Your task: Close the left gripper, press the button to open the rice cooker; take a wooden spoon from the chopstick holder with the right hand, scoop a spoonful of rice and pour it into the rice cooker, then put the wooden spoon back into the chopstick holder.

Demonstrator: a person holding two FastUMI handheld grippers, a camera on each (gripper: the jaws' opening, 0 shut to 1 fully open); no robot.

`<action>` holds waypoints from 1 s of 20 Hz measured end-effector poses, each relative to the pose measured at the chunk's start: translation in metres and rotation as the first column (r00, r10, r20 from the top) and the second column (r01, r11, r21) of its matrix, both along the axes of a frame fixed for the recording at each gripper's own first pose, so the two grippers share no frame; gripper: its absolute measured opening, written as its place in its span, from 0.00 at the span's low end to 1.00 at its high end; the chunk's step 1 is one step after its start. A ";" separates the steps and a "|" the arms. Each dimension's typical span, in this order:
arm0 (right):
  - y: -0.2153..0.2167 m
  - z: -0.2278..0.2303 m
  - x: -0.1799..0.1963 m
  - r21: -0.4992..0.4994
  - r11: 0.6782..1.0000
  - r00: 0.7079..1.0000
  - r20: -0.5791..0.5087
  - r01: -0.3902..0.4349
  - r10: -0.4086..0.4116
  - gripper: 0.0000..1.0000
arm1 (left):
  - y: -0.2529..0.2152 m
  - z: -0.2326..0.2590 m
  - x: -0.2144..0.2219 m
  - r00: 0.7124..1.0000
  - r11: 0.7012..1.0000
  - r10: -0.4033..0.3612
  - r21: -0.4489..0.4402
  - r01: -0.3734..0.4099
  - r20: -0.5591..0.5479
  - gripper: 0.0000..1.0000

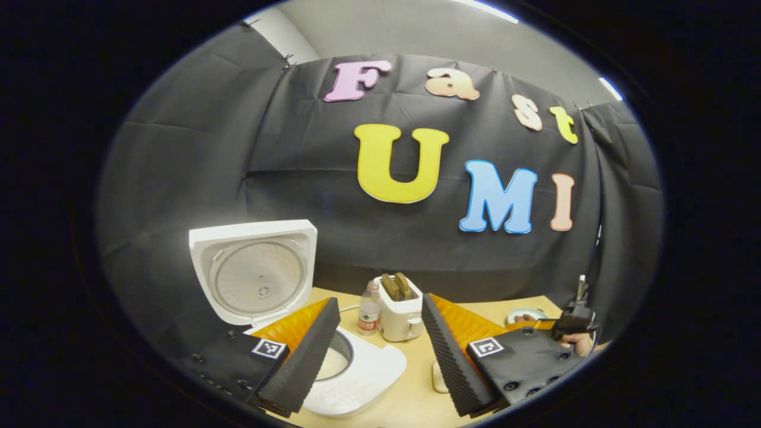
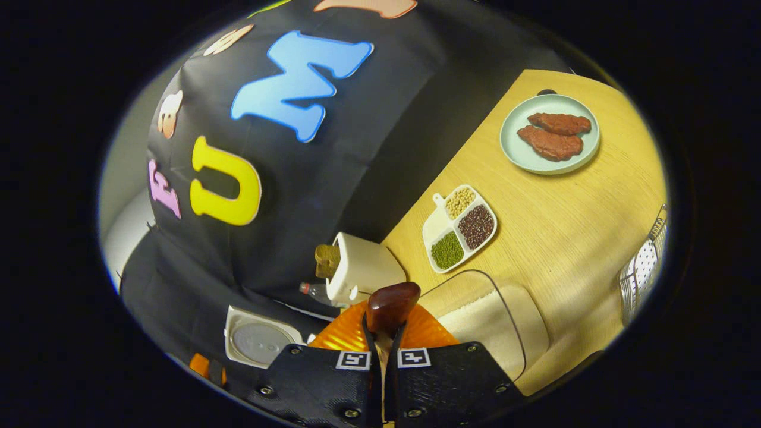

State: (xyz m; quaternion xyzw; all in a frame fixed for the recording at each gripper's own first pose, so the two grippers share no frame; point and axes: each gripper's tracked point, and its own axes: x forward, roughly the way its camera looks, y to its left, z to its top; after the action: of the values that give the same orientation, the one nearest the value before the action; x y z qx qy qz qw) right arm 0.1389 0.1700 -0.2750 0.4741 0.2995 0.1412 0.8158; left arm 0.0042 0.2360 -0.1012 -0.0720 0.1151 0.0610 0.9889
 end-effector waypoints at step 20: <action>0.051 0.121 -0.028 0.340 0.940 0.998 0.065 -0.038 0.017 0.02 | 0.042 0.018 -0.031 0.998 0.999 0.004 0.051 -0.007 0.057 1.00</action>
State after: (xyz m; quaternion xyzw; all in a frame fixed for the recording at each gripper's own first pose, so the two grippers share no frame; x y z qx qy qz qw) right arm 0.1106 0.2207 -0.1536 0.5996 0.2521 0.2165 0.7280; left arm -0.0264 0.2777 -0.0831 -0.0486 0.0853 0.0647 0.9931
